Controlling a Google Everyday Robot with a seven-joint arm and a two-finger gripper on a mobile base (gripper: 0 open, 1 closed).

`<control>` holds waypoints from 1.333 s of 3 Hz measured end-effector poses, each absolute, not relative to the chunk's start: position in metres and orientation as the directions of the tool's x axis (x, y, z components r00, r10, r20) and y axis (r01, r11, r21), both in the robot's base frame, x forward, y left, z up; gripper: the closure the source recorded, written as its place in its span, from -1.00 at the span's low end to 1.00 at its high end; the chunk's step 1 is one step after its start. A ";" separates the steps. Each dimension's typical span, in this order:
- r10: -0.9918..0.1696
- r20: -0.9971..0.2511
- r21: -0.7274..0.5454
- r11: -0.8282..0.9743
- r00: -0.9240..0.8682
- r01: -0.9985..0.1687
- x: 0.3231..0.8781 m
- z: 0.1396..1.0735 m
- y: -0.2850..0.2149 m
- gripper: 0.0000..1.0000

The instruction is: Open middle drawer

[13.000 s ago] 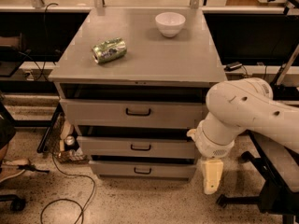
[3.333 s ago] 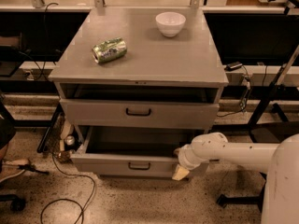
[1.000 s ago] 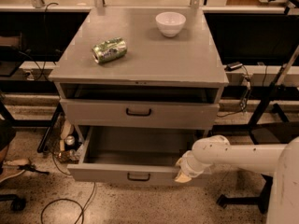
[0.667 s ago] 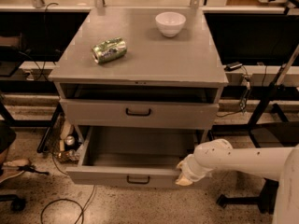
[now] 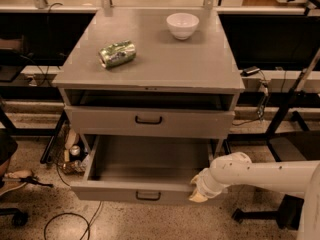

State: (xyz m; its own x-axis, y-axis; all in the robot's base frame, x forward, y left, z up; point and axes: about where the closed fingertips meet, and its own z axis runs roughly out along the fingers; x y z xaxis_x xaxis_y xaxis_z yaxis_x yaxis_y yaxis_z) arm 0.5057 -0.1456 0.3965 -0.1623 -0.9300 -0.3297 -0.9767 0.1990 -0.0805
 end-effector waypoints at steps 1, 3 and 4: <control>-0.930 -0.330 -0.081 0.199 -0.162 -0.977 0.506 0.396 -0.145 1.00; -0.930 -0.330 -0.075 0.197 -0.162 -0.978 0.504 0.394 -0.144 0.19; -0.930 -0.330 -0.073 0.195 -0.161 -0.978 0.503 0.393 -0.143 -0.28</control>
Offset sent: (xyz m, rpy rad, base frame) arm 0.0000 0.0002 0.0000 0.0000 0.0000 0.0000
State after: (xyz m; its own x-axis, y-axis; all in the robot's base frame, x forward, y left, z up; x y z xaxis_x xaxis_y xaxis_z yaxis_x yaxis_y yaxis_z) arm 0.5029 -0.1433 0.3929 -0.1611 -0.9301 -0.3301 -0.9781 0.1952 -0.0727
